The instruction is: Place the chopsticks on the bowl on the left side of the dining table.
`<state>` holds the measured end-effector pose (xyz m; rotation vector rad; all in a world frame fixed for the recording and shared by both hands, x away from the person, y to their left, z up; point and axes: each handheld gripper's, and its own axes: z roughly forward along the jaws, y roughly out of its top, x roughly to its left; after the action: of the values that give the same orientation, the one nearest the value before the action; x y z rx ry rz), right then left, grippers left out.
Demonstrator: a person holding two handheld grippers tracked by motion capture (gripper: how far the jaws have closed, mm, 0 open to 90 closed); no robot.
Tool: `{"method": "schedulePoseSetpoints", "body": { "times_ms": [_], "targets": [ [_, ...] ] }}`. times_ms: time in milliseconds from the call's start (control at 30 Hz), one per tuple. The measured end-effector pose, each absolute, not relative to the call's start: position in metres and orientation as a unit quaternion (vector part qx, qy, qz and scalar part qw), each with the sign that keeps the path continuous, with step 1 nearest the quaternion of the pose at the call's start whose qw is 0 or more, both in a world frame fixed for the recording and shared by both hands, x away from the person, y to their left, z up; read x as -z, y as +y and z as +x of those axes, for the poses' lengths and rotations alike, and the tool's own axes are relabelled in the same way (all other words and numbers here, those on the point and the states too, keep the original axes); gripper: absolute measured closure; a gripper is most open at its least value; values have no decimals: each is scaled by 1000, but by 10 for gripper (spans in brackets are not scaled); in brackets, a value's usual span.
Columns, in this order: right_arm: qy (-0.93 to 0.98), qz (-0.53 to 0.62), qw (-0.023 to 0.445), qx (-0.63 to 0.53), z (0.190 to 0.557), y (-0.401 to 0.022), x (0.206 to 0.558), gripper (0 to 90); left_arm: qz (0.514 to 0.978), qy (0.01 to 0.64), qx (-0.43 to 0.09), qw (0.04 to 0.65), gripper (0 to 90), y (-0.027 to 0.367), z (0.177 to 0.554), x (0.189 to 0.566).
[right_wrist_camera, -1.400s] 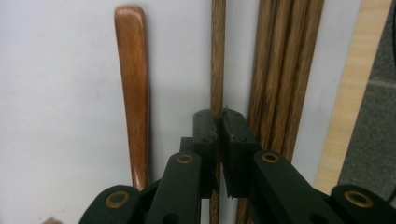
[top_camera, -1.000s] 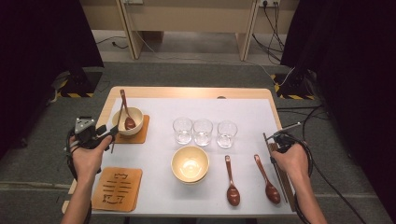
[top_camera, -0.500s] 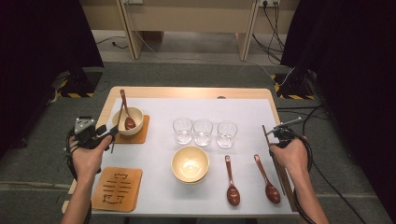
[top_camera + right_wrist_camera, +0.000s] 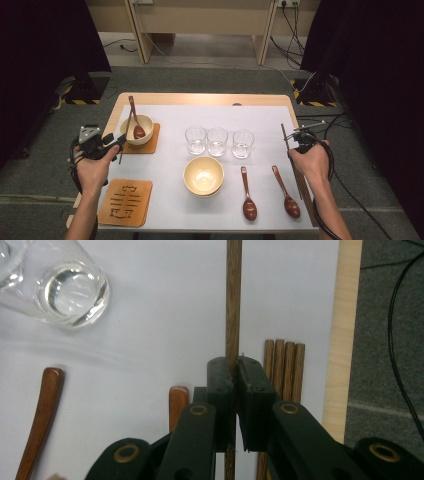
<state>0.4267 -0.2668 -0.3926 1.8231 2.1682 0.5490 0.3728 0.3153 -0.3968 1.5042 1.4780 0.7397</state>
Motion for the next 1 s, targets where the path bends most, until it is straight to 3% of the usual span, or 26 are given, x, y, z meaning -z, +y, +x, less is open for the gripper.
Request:
{"method": "schedulePoseSetpoints", "body": {
  "times_ms": [1000],
  "targets": [
    [717, 598, 216, -286, 440, -257, 368, 853, 600, 593, -302, 443, 492, 318, 370, 393]
  ]
}}
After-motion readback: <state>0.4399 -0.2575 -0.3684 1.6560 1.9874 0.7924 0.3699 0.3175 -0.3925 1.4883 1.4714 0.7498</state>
